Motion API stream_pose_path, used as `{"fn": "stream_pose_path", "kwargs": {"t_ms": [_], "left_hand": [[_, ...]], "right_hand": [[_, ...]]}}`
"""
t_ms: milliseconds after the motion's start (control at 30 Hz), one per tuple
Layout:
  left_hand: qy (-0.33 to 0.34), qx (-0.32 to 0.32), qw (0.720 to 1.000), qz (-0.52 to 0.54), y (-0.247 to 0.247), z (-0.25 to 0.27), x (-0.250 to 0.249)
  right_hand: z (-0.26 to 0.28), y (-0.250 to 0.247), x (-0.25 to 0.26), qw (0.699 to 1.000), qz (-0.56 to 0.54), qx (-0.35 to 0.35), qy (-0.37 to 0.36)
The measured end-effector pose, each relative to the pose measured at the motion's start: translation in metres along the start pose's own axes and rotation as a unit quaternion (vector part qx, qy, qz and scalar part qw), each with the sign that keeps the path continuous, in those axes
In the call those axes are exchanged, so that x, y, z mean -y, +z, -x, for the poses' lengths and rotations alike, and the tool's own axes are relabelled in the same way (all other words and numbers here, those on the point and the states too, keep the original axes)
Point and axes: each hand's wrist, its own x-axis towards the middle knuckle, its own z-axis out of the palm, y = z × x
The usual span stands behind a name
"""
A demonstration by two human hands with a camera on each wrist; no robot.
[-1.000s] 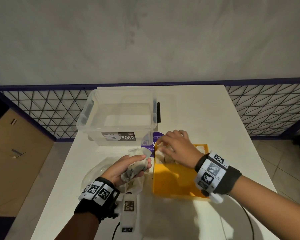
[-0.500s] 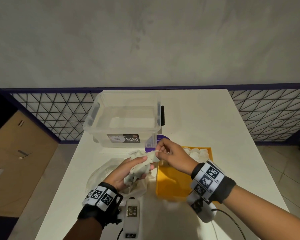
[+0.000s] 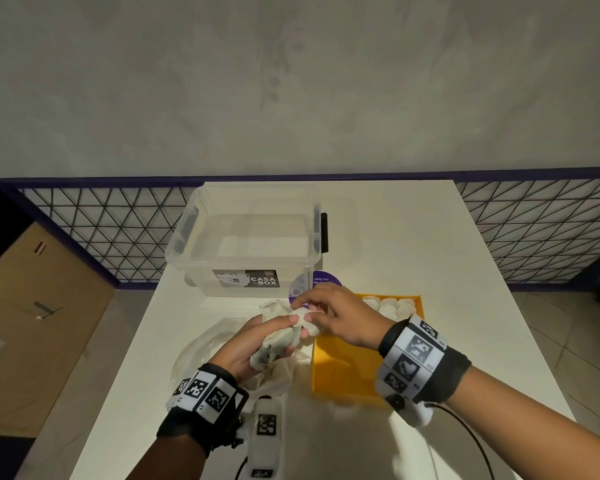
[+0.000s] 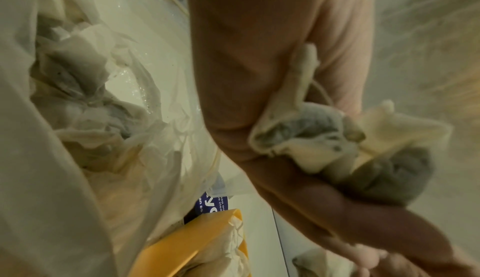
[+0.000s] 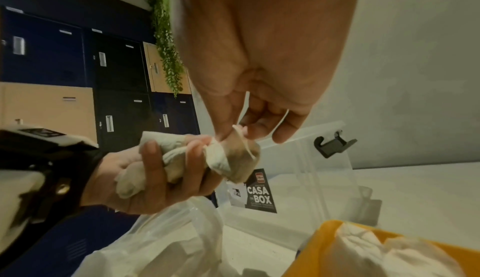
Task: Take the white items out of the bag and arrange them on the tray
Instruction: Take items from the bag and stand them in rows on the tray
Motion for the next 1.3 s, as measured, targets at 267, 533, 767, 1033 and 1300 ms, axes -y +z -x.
{"fn": "stream_pose_path", "kwargs": {"t_ms": [267, 533, 767, 1033, 1300], "left_hand": [[-0.012, -0.020, 0.998, 0.061, -0.008, -0.003, -0.003], [-0.023, -0.015, 0.997, 0.074, -0.007, -0.005, -0.003], [-0.018, -0.009, 0.998, 0.068, -0.015, -0.005, -0.001], [-0.012, -0.010, 0.998, 0.053, -0.024, -0.004, 0.001], [-0.012, -0.009, 0.997, 0.075, -0.028, -0.003, 0.001]], "right_hand": [[0.003, -0.021, -0.016, 0.981, -0.109, -0.141, 0.073], [0.006, -0.018, -0.046, 0.977, 0.060, -0.154, 0.137], [-0.007, 0.013, -0.061, 0.975, 0.053, -0.039, 0.210], [-0.025, 0.038, -0.070, 0.973, 0.062, -0.013, 0.221], [-0.029, 0.046, -0.079, 0.953, 0.254, -0.049, 0.159]]}}
